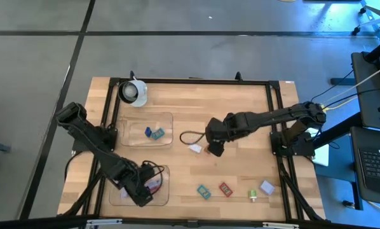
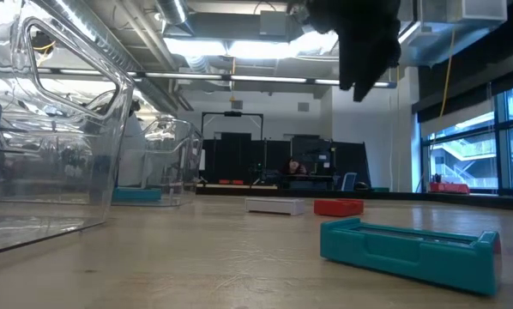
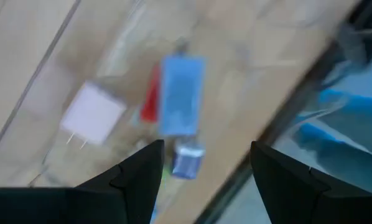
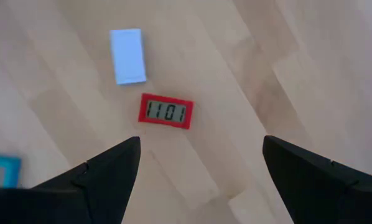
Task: Pick & Place Office items
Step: Put the top red timer into the top transparent bin
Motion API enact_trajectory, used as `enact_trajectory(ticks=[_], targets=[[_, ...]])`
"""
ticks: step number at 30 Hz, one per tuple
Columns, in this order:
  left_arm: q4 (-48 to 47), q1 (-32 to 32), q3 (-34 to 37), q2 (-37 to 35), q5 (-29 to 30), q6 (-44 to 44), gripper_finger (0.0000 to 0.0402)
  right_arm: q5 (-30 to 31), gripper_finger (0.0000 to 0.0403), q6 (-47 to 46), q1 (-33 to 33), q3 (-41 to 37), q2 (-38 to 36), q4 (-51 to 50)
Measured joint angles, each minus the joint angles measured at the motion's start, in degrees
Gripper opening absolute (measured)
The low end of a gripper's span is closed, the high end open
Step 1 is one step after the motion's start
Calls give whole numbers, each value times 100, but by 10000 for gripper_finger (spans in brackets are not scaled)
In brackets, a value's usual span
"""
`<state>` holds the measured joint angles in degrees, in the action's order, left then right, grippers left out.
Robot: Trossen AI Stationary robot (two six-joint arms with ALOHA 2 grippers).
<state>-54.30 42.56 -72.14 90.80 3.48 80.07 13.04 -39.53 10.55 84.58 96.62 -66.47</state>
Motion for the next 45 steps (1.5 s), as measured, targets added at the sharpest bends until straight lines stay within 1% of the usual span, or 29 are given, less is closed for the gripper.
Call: enact_trajectory(ticks=[3, 5, 7, 9, 12, 15, 18, 25, 28, 31, 33, 38, 42, 45], targets=[[-47, -204, -301, -1, 123, -363, 226, -83, 341, -321, -237, -1, 96, 17], [-41, -324, -493, -2, 232, -645, 221, -36, 341, 95, -304, 2, 192, 128], [-142, -415, -681, -2, 320, -969, 216, -20, 341, 1056, -313, 2, 327, 120], [-209, -501, -836, -9, 372, -1270, 213, -32, 341, 2318, -288, 2, 480, 128], [-520, -625, -1090, -9, 459, -1541, 207, -286, 341, 3799, -227, 2, 754, 176], [-697, -738, -1265, -9, 606, -1637, 202, -647, 341, 4778, -182, 2, 1061, 264], [-755, -798, -1399, -9, 805, -1623, 197, -689, 341, 5386, -141, 2, 1367, 421], [-772, -862, -1476, -11, 1137, -1352, 188, -667, 341, 6229, -160, 2, 1761, 1189], [-772, -913, -1476, -11, 1188, -1232, 185, -710, 341, 6541, -162, 2, 1849, 1232], [-773, -993, -1476, -11, 1190, -1115, 185, -1158, 341, 6665, -213, -62, 1850, 1300], [-772, -1073, -1476, -11, 1210, -1116, 184, -1285, 341, 6743, -244, -206, 1850, 1372], [-767, -1310, -1476, -11, 1212, -1121, 184, -1258, 341, 6852, -347, -687, 1854, 1671], [-766, -1472, -1476, -11, 1212, -1168, 184, -1176, 340, 6709, -381, -940, 1823, 1923], [-765, -1608, -1476, -11, 1210, -1183, 184, -1008, 328, 6656, -370, -1021, 1808, 1996]])
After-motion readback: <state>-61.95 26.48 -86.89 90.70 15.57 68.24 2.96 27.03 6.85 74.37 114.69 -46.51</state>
